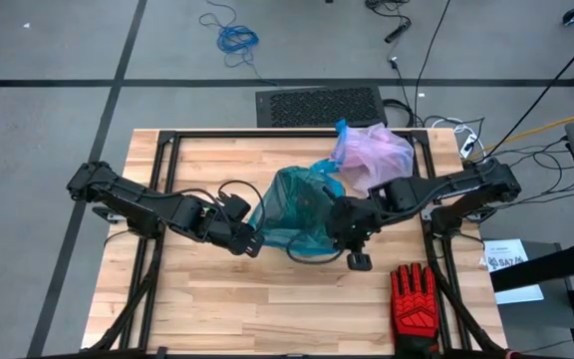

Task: Place trash/remove bag and relplace
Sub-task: Insert a new trash bag into the bin

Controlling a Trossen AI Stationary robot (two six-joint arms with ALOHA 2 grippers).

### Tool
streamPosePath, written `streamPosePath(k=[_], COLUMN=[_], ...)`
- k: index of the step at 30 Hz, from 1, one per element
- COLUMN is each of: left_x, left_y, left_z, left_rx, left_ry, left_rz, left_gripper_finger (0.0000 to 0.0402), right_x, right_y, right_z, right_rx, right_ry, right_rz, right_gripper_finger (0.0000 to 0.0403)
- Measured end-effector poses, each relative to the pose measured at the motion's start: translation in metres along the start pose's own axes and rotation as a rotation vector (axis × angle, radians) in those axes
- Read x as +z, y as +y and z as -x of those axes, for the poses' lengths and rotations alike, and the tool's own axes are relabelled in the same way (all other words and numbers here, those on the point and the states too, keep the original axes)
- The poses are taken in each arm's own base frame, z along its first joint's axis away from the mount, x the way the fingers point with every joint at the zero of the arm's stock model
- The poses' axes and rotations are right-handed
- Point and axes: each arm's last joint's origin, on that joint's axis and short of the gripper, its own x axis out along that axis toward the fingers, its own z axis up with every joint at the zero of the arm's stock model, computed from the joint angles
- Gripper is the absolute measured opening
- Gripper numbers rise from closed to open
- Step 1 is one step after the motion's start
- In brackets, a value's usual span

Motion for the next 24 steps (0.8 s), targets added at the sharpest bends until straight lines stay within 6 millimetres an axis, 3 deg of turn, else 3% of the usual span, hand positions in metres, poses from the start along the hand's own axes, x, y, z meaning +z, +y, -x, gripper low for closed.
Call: streamPosePath(k=[7,14,20,24], left_x=[0.0,0.001,0.001,0.001], left_y=[0.004,0.005,0.005,0.005], left_z=[0.0,0.0,0.0,-0.001], left_rx=[0.039,0.056,0.056,0.058], left_ry=[-0.001,-0.014,-0.018,-0.017], left_rz=[-0.013,-0.014,-0.036,-0.071], left_gripper_finger=[0.0137,0.0137,0.0137,0.0137], right_x=[-0.012,-0.017,-0.02,-0.016], right_y=[0.002,-0.009,-0.022,-0.017], right_z=[-0.021,-0.043,-0.057,-0.052], right_rx=[-0.122,-0.218,-0.186,-0.11], right_ry=[0.018,-0.056,-0.089,-0.086], right_rz=[-0.082,-0.202,-0.354,-0.381], right_gripper_finger=[0.0,0.0,0.0,0.0])
